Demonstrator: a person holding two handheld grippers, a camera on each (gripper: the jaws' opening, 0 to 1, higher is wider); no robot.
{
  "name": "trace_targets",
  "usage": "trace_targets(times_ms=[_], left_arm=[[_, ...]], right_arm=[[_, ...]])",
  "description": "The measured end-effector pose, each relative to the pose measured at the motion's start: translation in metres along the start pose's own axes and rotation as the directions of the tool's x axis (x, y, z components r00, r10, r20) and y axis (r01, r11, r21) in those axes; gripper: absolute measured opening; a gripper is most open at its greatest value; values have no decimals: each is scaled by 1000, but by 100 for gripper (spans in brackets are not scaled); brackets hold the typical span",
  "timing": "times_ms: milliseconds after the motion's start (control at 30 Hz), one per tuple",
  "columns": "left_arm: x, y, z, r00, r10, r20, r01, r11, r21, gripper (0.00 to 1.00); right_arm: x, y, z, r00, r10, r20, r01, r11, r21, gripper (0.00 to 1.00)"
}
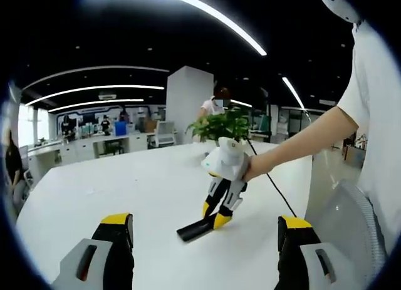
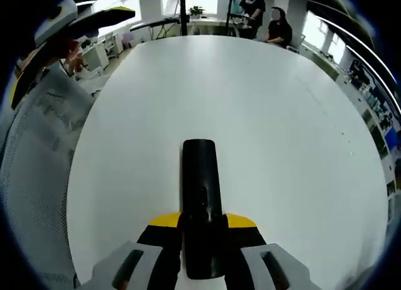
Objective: Press the specified remote control buttons in sequence, fully releasing each button before pressing the next.
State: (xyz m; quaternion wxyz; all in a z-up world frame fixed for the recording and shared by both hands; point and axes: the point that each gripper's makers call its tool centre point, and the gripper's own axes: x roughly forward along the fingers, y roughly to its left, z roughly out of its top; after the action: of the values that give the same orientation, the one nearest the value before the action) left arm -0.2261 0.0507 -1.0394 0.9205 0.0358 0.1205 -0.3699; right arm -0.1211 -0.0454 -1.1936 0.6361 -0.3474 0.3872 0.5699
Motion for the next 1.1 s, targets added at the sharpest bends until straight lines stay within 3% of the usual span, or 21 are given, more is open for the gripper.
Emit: trace_targets(times_ms=[633, 900, 1100], left_arm=[[-6, 8, -5, 999, 33, -11, -33, 999, -21, 99], [-7, 8, -9, 999, 36, -24, -36, 999, -29, 99], [-10, 13, -12, 998, 54, -25, -55, 998, -40, 99]], right_arm=[[1, -49, 3, 999, 12, -49, -12, 1000, 7, 22], [2, -77, 2, 994, -14, -106, 19, 999, 43, 22], [1, -86, 2, 994, -31, -104, 37, 997, 60, 22]])
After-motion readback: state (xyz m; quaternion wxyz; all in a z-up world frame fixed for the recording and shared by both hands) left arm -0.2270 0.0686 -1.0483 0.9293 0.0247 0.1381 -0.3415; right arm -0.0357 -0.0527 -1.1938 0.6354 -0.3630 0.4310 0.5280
